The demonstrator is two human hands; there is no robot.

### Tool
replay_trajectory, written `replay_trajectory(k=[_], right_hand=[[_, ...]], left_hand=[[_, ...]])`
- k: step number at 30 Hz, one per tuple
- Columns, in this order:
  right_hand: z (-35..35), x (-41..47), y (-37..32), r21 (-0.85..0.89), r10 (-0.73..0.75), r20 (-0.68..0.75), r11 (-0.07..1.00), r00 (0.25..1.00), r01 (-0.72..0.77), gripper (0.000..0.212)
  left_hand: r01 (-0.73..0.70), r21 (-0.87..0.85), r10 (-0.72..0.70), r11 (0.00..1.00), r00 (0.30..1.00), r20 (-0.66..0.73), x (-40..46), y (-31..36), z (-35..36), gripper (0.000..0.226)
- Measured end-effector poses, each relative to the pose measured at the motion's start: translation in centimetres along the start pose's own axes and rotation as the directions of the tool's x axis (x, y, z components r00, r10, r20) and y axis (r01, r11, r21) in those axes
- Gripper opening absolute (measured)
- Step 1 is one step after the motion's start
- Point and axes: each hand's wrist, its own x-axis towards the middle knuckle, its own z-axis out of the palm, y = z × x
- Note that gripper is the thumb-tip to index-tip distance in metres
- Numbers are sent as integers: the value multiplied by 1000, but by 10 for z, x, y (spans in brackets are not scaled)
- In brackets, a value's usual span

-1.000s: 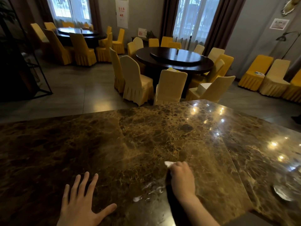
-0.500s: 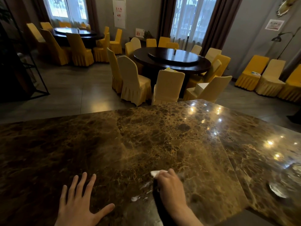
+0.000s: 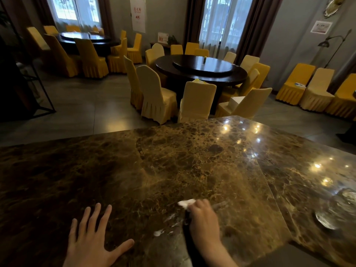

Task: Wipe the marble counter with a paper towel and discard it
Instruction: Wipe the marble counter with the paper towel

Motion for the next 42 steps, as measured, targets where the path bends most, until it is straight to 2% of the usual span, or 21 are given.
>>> replay_trajectory(k=[2,3,5,8,10,12,15,17,19,21,23,25,29,31,33,35,37,39,42], right_hand=[[8,-7,-23,-16,-155,96,987,983,158,13],[9,-5,-23,-13,-178,129,983,976,182,9],[-2,5,-6,-19,-72,81,997,994,74,4],[-16,20,22,-82,114,-69,989,991,-119,11],[-15,16,20,-86,145,-87,985,986,-152,10],[-6,2,2,-85,98,1,992,995,-98,3],[4,-16,-26,-1,-113,110,994,988,114,19],[-3,-12,-21,10,-153,109,988,982,153,18],[-19,2,5,14,23,-30,1000,999,-23,14],[-39,17,45,-3,232,-160,972,959,-235,15],[-53,25,77,-69,351,-167,928,921,-366,11],[-51,24,85,-124,378,-152,910,913,-397,14],[-20,6,36,-69,261,-122,960,958,-271,11],[-5,-7,-3,-21,124,-34,992,992,-124,9],[3,-17,-32,-9,-72,76,997,994,73,16],[-1,-18,-27,-3,-127,133,992,983,129,18],[-13,-8,-1,7,10,58,1000,998,-11,8],[-26,3,28,-51,172,-80,983,982,-177,13],[-22,8,22,-83,218,-143,969,966,-231,17]], left_hand=[[7,-6,-7,1000,1000,-5,-3,-3,-1,142],[13,-7,-13,1000,1000,-1,-3,-5,-1,142],[16,-7,-16,1000,1000,2,-2,-5,-2,142],[25,-18,-25,1000,1000,-14,1,-12,-6,141],[18,-18,-18,1000,1000,-6,3,-10,-6,141],[0,-12,0,1000,1000,9,2,-5,-2,141],[-5,-6,5,1000,1000,24,1,-3,0,142],[-3,3,3,1000,999,36,2,-3,-3,144],[4,14,-5,1000,999,40,2,-1,-5,147],[8,27,-9,1000,1000,30,2,1,-5,147],[6,20,-7,1000,1000,28,0,1,-5,146],[7,10,-7,1000,1000,28,0,0,-4,145],[-1,4,1,1000,1000,15,0,-1,-1,142],[-2,5,2,1000,1000,10,0,-1,0,142],[-1,8,1,1000,1000,6,0,-1,0,142],[-4,3,4,1000,1000,6,-1,-2,-1,142],[-5,-7,5,1000,1000,5,-1,-3,-2,142],[-7,-8,7,1000,1000,5,-2,-2,-1,142],[-4,-6,4,1000,1000,3,-1,-2,-1,142]])
